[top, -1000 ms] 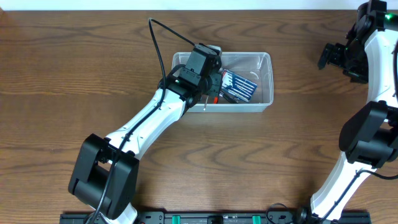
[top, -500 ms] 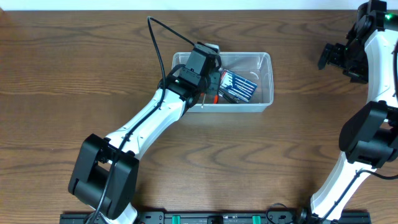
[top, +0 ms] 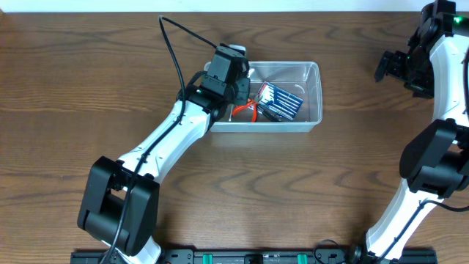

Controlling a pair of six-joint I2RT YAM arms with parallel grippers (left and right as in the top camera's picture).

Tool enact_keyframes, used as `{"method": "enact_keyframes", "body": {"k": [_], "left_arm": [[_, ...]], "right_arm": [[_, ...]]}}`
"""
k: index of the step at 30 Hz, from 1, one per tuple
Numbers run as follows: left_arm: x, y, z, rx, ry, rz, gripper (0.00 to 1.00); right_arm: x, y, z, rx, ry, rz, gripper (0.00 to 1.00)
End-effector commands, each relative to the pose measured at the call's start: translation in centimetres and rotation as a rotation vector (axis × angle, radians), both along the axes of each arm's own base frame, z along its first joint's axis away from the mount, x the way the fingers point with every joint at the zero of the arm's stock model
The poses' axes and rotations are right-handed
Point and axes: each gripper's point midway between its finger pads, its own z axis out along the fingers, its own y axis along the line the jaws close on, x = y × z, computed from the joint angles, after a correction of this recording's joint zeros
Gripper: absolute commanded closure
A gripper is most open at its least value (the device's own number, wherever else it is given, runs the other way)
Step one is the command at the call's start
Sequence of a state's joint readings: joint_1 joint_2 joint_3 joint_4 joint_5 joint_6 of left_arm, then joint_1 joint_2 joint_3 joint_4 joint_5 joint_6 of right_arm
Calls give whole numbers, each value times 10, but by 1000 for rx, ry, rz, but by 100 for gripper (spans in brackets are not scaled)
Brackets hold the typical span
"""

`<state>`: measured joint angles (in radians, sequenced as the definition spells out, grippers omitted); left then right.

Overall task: Pack container
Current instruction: 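Lower the screwdriver into the container and open the left gripper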

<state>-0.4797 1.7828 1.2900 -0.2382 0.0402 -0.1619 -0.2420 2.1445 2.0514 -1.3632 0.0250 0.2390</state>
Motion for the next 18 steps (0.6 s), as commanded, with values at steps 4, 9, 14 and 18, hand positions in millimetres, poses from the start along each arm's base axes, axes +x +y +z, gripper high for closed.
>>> {"method": "enact_keyframes", "body": {"k": [4,9,14,18], "left_arm": [[-5,-14,0,3,1,-130,84],[-20,-17,-9,34,49,-221,84],[-29,-12,-17,76,82,-255,84],[-36,-8,-23,107,112,-278,84]], "right_arm": [[1,0,0,1,-2,-17,1],[1,0,0,1,-2,-17,1],[1,0,0,1,-2,-17,1],[1,0,0,1,-2,-17,1]]}}
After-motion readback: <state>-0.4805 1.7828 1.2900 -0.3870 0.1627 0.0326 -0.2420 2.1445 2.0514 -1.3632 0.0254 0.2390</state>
